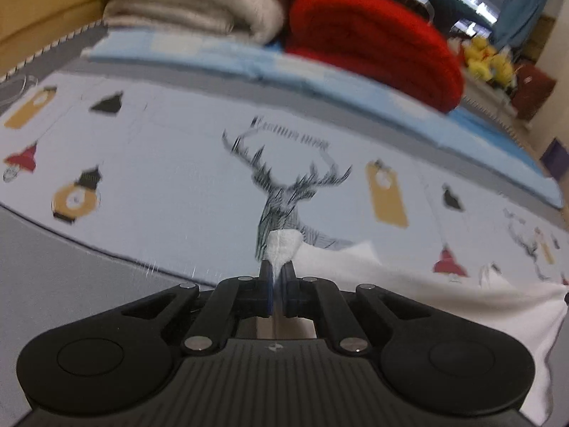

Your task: Fold small clothes

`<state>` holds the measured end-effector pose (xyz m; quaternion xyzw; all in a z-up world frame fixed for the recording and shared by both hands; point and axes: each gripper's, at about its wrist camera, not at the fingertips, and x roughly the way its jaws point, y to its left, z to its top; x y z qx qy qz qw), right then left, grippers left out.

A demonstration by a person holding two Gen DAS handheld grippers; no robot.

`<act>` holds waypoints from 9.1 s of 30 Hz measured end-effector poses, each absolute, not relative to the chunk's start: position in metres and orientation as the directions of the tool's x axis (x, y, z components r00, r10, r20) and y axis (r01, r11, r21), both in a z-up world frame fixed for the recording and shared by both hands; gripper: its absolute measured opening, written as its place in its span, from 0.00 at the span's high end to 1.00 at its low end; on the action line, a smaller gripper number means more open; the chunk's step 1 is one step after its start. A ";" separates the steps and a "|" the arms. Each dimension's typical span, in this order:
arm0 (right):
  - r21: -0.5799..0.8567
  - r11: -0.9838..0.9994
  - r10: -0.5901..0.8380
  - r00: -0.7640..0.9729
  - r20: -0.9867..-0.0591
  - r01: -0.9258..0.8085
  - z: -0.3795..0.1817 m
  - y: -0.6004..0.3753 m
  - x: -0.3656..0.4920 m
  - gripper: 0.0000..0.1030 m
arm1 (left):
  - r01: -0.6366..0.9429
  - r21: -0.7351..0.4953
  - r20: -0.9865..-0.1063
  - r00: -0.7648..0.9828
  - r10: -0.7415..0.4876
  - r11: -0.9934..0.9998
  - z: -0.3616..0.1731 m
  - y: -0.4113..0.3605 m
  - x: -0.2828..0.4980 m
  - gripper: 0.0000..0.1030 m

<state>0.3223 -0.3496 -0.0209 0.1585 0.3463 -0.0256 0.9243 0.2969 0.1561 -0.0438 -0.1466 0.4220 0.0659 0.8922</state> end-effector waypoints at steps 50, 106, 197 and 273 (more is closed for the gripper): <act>0.069 0.997 0.052 0.363 -0.930 0.033 -0.065 -0.326 0.221 0.68 | -0.143 -0.211 -0.929 0.337 -0.153 0.967 -0.073 0.131 0.181 0.59; 0.028 0.970 -0.115 0.554 -0.825 0.243 -0.034 -0.360 0.221 0.60 | -0.369 -0.214 -0.949 0.299 -0.103 0.905 -0.105 0.131 0.252 0.25; 0.045 0.988 -0.052 0.598 -0.800 0.148 -0.032 -0.315 0.248 0.60 | -0.143 0.059 -0.927 0.359 0.108 0.988 -0.073 0.157 0.233 0.83; 0.347 0.938 0.243 0.660 -0.711 0.029 -0.040 -0.226 0.291 0.98 | 0.018 -0.232 -0.866 0.451 -0.215 0.973 -0.014 0.050 0.236 0.52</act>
